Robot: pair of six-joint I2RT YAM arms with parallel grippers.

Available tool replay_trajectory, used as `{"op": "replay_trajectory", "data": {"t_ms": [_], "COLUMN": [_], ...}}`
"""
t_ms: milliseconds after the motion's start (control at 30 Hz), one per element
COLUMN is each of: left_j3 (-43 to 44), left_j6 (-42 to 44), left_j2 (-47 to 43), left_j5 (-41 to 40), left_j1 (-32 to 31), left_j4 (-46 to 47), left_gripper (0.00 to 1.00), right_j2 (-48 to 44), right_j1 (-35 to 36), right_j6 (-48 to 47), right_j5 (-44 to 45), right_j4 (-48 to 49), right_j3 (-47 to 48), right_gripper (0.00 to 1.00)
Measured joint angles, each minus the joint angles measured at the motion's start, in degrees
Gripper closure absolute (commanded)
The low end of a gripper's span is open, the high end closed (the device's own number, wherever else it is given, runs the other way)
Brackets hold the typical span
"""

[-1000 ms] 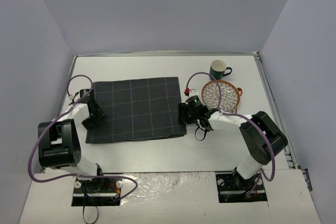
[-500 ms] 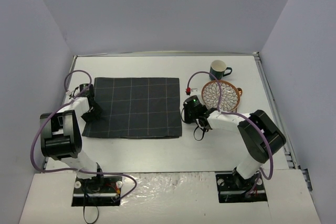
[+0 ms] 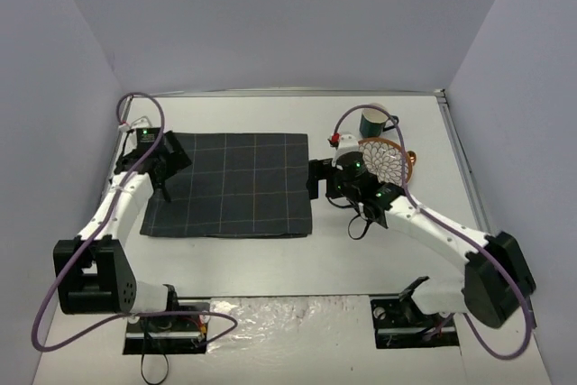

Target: Set the dinner table for one person

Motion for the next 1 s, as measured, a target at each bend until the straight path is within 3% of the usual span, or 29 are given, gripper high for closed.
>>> {"op": "replay_trajectory", "data": {"t_ms": [167, 367, 567, 1000], "left_j3": [1.8, 3.5, 7.9, 21.1], "left_j6": [2.3, 3.0, 3.3, 7.5], "left_j2": [2.0, 15.1, 24.9, 35.3], "left_j5": [5.0, 6.2, 5.9, 2.6], "left_j1": [-8.3, -12.3, -12.8, -10.0], "left_j4": [5.1, 7.0, 6.8, 1.1], "left_gripper": [0.11, 0.10, 0.10, 0.10], "right_j2": [-8.3, -15.3, -17.8, -18.3], "right_j1": [-0.2, -0.5, -1.0, -1.9], "right_j6": [-1.9, -3.5, -4.1, -5.0], "right_j5": [-1.1, -1.3, -1.3, -1.1], "right_j4": [-0.3, -1.7, -2.6, -3.9], "right_j3": [0.4, -0.4, -2.1, -2.9], "right_gripper": [0.00, 0.00, 0.00, 0.00]}}
